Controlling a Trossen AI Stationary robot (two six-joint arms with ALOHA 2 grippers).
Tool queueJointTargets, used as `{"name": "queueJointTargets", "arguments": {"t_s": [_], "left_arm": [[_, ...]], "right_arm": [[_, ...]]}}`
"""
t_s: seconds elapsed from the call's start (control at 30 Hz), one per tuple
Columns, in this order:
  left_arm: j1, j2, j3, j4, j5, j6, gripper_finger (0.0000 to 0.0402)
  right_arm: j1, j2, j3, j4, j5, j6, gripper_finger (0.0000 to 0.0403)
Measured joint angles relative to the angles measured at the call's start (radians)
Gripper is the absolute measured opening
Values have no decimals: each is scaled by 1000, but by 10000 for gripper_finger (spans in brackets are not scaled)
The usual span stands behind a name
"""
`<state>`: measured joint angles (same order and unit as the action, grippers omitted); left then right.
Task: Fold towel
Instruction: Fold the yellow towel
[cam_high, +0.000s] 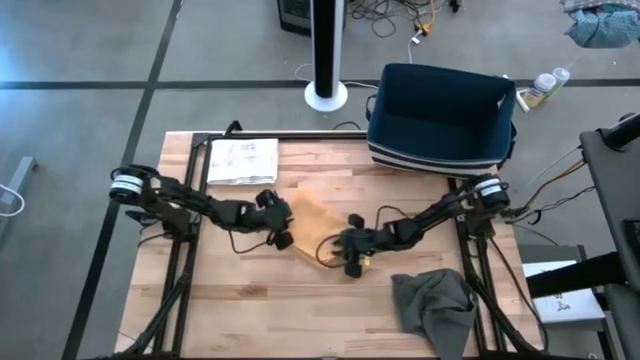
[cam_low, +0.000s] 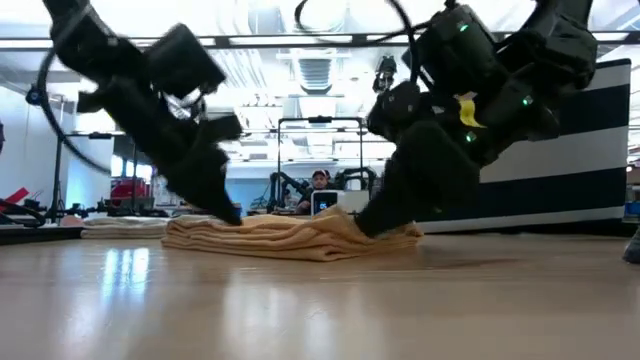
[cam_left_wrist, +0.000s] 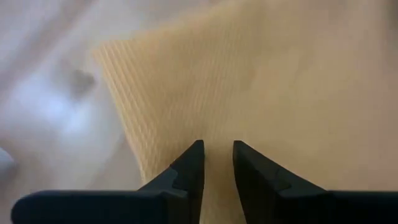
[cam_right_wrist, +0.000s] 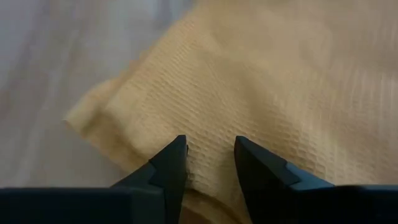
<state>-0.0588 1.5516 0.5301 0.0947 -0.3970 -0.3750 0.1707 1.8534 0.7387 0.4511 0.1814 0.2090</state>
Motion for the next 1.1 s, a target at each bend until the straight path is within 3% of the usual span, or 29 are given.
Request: {"name": "queueJointTargets", "arguments": {"t_s": [0.2,0.37,0.57,0.77,1.1], "left_arm": [[-28,38,-33,84,-78,-70,75],[-3,5,27,159,-133,46,75],[-3,-30,160,158,77,173,75],[-40,14,231,87,334,142,75],[-133,153,358,-110,363,-240,68]], "right_arm": [[-93,-90,-6,-188,-1,-157,149],[-123,-211,7,-309,5,-277,155],[-73,-387,1,-373,3,-207,151],[18,-418,-2,-353,11,-46,131],[132,-433,-10,-419,110,127,91]]}}
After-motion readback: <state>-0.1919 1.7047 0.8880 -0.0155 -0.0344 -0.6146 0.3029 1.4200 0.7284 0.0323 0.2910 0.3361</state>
